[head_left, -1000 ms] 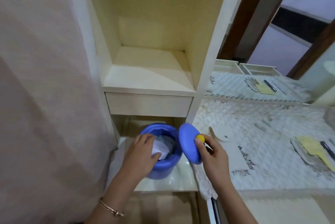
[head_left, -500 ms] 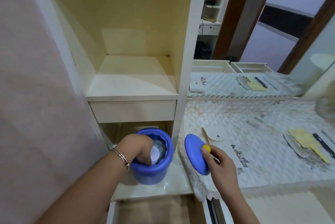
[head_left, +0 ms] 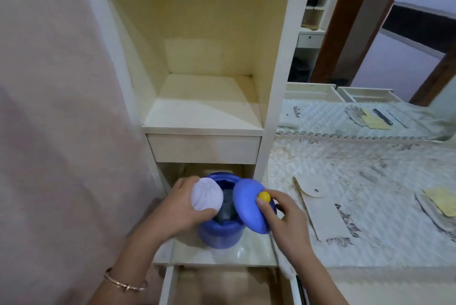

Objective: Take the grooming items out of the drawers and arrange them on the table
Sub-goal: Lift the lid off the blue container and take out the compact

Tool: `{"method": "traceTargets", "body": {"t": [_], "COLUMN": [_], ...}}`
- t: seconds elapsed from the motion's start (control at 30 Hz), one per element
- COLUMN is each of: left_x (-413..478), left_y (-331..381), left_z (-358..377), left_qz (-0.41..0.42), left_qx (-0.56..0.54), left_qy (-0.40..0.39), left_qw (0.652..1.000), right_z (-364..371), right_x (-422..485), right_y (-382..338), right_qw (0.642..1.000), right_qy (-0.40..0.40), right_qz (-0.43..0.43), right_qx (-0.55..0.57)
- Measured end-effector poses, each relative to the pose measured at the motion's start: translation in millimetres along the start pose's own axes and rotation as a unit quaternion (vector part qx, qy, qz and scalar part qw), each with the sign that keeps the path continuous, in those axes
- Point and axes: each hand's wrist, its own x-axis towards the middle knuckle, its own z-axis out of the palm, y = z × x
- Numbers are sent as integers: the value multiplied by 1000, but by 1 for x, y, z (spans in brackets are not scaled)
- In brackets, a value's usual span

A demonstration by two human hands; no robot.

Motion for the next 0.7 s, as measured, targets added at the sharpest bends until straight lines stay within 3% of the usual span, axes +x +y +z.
{"method": "traceTargets", "body": {"t": [0.13,0.3,0.53,0.7], "left_x": [-18,-35,-39,-39], "left_y": [-33,-42,-49,-34], "left_z": [5,9,10,10], "left_qz": [-51,-92,-93,-39], "left_qx": [-17,-43,-52,-11], "left_qy": [74,152,164,163], "left_qw": [996,983,981,986], "right_z": [35,70,73,69], "right_x": [17,34,35,30], "right_y": [-11,-10,-2,3], "right_qw": [989,966,963,969], "right_qy": [-53,-89,-95,-117], "right_qz": [-85,-110,-110,-103], "right_qx": [-114,-216,-225,-192]}}
